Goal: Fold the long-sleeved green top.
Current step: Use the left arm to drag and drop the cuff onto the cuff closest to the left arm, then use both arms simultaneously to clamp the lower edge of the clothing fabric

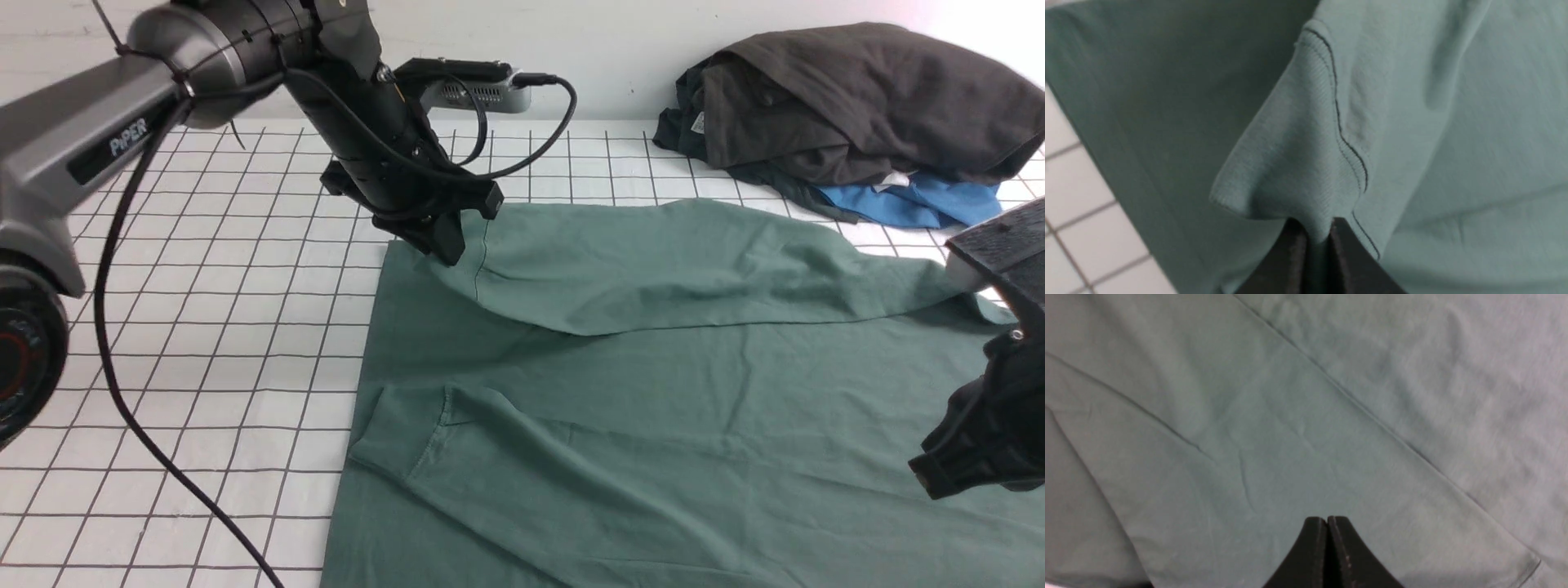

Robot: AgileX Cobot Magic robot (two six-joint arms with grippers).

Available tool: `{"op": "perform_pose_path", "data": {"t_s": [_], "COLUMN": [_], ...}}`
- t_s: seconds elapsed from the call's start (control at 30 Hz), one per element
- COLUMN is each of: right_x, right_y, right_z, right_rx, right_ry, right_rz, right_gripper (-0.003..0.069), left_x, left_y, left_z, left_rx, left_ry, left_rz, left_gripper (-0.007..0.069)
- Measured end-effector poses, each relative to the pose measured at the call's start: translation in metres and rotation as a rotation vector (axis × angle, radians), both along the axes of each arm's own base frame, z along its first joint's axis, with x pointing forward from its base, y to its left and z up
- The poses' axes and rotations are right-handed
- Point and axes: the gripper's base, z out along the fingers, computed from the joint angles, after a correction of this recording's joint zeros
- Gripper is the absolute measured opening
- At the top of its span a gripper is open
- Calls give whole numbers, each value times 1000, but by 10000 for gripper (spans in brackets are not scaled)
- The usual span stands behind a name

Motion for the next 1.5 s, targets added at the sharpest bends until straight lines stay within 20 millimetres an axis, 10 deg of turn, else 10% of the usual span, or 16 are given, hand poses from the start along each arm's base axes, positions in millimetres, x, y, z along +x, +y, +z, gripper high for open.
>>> {"op": "perform_pose_path", "data": {"t_s": [0.5,0.87,1.13,1.37,1.5], "right_x": [-30,-34,-42,-66,-76], "right_y": [-10,-5,3,42,53], "right_z": [26,26,24,24,24], "right_rx": [32,76,97,105,66], "right_ry": [-81,-39,24,41,32], "right_rz": [-1,46,151,404,476], "right_gripper": [-14,-14,-14,-14,-14], "left_x": [-113,-138,-151,-217,-255], "left_y": [37,48,47,18,3], "left_z": [-45,-91,-57,1,-5], "left_rx": [56,107,89,155,268], "left_ry": [158,228,144,18,59], "left_rz": [45,71,6,-340,-577], "left_gripper": [23,183,413,386,348]}}
